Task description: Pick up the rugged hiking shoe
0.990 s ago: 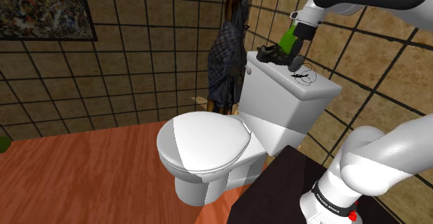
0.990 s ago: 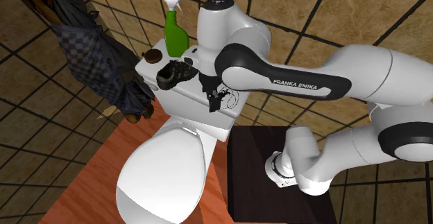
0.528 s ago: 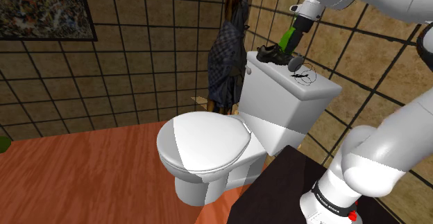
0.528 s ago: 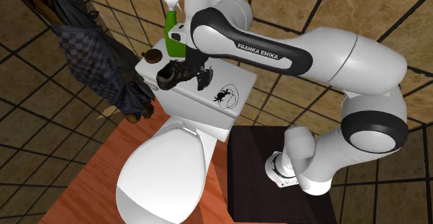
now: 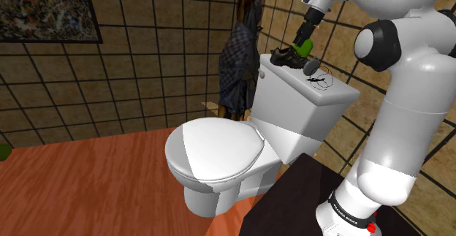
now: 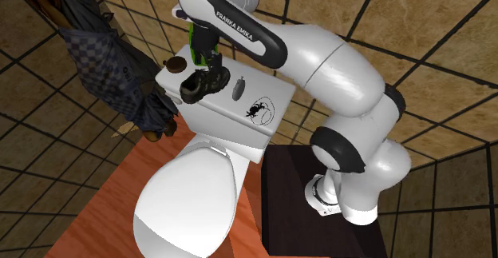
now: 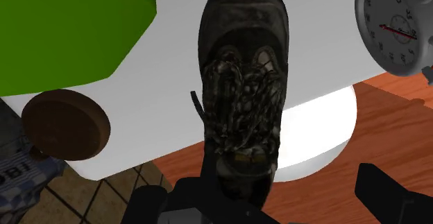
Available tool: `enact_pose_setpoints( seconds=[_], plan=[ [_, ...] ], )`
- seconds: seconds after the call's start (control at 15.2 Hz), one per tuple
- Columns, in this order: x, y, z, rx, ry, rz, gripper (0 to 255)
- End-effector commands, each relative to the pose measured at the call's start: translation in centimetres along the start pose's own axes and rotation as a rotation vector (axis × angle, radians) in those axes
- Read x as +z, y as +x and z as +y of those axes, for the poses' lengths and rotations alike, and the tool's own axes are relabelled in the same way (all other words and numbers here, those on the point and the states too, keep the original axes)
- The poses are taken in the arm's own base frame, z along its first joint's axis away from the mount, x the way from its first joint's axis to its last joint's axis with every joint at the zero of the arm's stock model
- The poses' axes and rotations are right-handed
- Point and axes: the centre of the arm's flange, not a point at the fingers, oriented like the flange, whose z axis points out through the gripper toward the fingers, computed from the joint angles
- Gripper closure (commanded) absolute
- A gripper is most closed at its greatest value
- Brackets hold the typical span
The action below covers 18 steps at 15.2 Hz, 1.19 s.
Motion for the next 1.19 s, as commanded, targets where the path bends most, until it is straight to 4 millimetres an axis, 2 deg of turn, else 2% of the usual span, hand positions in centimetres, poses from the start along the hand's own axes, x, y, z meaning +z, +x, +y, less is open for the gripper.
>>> enact_pose_setpoints(
  seconds=[0.0,0.46,0.59,0.66,1.12],
  plan=[
    [-0.7,0.4,2.6,-0.05,0.006,0.018,0],
    [2.8,-0.8,2.8,-0.05,0.006,0.018,0],
    [3.1,-0.9,2.9,-0.05,0.006,0.018,0],
    [3.1,-0.9,2.9,-0.05,0.006,0.018,255],
    [3.1,-0.9,2.9,-0.05,0.006,0.018,255]
  ],
)
